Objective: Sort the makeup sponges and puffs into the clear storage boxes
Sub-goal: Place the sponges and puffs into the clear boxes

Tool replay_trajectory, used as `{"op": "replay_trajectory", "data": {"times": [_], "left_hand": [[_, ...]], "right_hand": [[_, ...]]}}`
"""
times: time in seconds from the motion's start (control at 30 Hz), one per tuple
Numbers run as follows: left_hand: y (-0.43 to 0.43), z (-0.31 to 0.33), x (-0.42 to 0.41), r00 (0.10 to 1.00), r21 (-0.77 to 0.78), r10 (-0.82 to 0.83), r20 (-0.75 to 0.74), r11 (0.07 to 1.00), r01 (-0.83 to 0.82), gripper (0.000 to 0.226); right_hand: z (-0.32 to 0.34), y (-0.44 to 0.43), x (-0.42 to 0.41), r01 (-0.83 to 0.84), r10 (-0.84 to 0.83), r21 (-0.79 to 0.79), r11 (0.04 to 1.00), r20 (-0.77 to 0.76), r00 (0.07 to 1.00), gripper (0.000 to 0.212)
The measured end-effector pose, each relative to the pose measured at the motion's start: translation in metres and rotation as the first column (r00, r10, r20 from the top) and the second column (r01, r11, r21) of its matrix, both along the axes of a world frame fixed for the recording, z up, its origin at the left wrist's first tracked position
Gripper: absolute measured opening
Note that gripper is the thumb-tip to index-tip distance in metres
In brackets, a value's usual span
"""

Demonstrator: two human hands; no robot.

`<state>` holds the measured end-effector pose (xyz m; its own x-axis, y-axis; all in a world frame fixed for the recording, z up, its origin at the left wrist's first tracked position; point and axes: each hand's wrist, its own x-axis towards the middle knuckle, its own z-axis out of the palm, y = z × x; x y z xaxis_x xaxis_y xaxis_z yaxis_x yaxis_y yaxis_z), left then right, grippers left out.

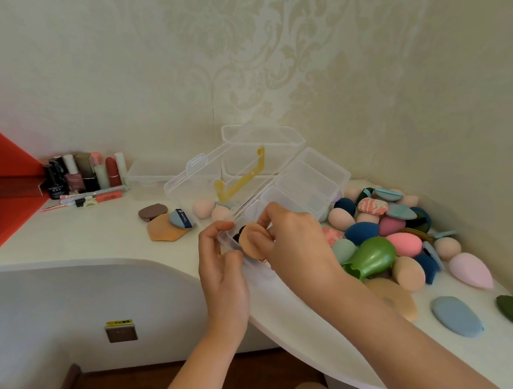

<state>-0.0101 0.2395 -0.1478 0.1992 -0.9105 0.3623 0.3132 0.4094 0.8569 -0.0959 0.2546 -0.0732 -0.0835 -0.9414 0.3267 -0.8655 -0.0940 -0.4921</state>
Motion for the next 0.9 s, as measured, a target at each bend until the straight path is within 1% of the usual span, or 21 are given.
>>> {"op": "replay_trajectory", "data": {"times": [0.13,0.2,0.3,0.33,0.4,0.5,0.57,0.67,0.73,0.83,0.9], "left_hand": [[0.002,0.002,-0.002,1.000,0.000,-0.003,0.000,1.000,0.003,0.038],[0.001,0.002,-0.002,1.000,0.007,0.003,0.000,1.000,-0.003,0.040],[0.000,0.001,-0.001,1.000,0.003,0.008,0.001,1.000,-0.008,0.033],[0.000,0.001,-0.001,1.000,0.003,0.008,-0.001,1.000,-0.008,0.032],[0.000,0.000,0.000,1.000,0.002,0.014,0.005,1.000,-0.014,0.032],[0.000,-0.001,-0.001,1.000,-0.011,0.016,0.014,1.000,-0.016,0.034],[0.000,-0.001,-0.001,1.000,-0.018,0.015,0.003,1.000,-0.015,0.035],[-0.001,-0.001,-0.002,1.000,-0.028,0.021,-0.010,0.999,-0.021,0.033],[-0.001,-0.001,-0.002,1.000,-0.026,0.020,-0.016,0.999,-0.020,0.032],[-0.002,-0.002,-0.002,1.000,-0.021,0.026,0.000,0.999,-0.026,0.031],[-0.002,-0.003,-0.002,0.999,-0.016,0.033,-0.002,0.999,-0.033,0.030]], "right_hand": [[-0.003,-0.002,-0.001,-0.027,0.022,-0.042,0.999,-0.101,0.995,0.017],[-0.006,-0.004,-0.001,-0.039,0.027,-0.090,0.995,-0.134,0.991,0.018],[-0.011,-0.006,-0.001,-0.062,0.033,-0.161,0.985,-0.174,0.984,0.017],[-0.011,-0.007,-0.002,-0.060,0.034,-0.168,0.984,-0.158,0.987,0.017],[-0.010,-0.008,-0.006,-0.059,0.047,-0.161,0.985,-0.073,0.996,0.015],[-0.006,-0.009,-0.012,-0.073,0.076,-0.080,0.994,0.032,0.997,0.012],[-0.006,-0.009,-0.014,-0.082,0.085,-0.051,0.995,0.055,0.995,0.011],[-0.005,-0.010,-0.014,-0.071,0.076,-0.057,0.996,0.089,0.993,0.011],[-0.005,-0.010,-0.014,-0.074,0.080,-0.070,0.995,0.083,0.993,0.007],[-0.008,-0.009,-0.014,-0.105,0.113,-0.103,0.989,0.074,0.991,0.011],[-0.011,-0.009,-0.015,-0.136,0.145,-0.117,0.984,0.076,0.986,0.005]]}}
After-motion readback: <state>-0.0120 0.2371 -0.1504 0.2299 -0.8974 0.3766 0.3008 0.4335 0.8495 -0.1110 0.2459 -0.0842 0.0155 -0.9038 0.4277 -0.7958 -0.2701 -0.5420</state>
